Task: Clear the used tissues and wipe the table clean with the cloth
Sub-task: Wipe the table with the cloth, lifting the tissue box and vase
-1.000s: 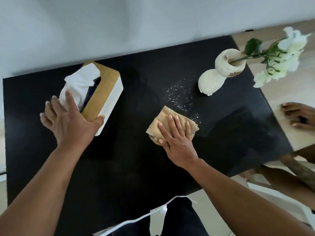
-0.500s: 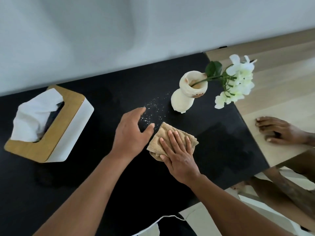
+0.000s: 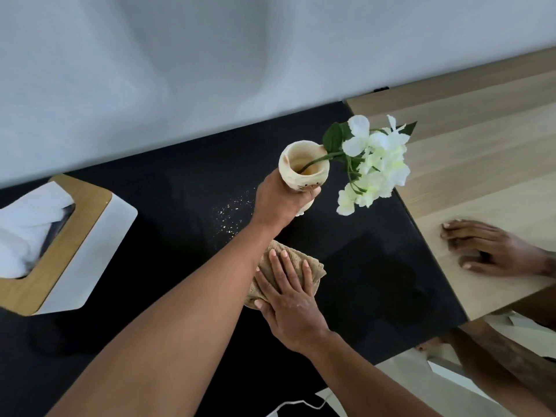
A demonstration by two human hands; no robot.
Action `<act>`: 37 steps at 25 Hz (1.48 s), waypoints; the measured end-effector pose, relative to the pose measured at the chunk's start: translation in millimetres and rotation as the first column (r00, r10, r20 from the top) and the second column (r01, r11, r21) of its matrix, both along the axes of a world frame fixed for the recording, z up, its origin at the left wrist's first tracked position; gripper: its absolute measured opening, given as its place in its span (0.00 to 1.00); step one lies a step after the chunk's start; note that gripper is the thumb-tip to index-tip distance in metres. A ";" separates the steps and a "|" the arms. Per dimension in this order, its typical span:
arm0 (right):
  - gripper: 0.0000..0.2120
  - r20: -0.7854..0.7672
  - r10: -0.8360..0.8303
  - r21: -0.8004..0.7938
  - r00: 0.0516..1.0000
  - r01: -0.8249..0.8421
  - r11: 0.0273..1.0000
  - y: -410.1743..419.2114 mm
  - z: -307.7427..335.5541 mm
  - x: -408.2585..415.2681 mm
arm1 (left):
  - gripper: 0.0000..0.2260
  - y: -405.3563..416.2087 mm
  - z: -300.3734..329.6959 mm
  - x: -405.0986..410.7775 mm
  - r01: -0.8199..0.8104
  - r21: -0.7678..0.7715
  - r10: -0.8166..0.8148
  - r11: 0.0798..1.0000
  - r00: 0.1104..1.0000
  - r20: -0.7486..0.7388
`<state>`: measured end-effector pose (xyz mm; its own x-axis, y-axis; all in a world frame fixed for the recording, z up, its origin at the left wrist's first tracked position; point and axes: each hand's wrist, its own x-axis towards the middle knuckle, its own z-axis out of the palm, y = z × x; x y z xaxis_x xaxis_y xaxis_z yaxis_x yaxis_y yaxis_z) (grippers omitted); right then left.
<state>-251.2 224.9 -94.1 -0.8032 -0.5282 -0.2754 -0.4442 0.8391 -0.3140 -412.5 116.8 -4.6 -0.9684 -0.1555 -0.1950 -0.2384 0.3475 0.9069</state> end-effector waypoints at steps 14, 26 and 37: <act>0.29 -0.061 -0.031 -0.066 0.998 0.027 0.997 36.5 -9.6 -126.1 | 0.15 -158.4 40.7 65.8 -0.490 0.206 0.515 0.847 0.852 -0.093; 0.24 0.071 -0.010 -0.196 0.997 0.023 0.980 -31.7 3.1 -144.0 | 0.17 -176.0 31.9 99.5 -0.551 0.237 0.581 0.800 0.810 -0.078; 0.26 0.152 -0.479 -0.179 0.864 0.501 0.847 -11.8 8.5 -212.5 | 0.18 -185.3 27.1 116.7 -0.580 0.147 0.592 0.802 0.803 -0.066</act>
<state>-463.8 213.1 -85.7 -0.9470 -0.1258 -0.2955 0.0501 0.8509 -0.5229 -295.8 -68.5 22.4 -0.7147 -0.6829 -0.1512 -0.2659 0.0654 0.9618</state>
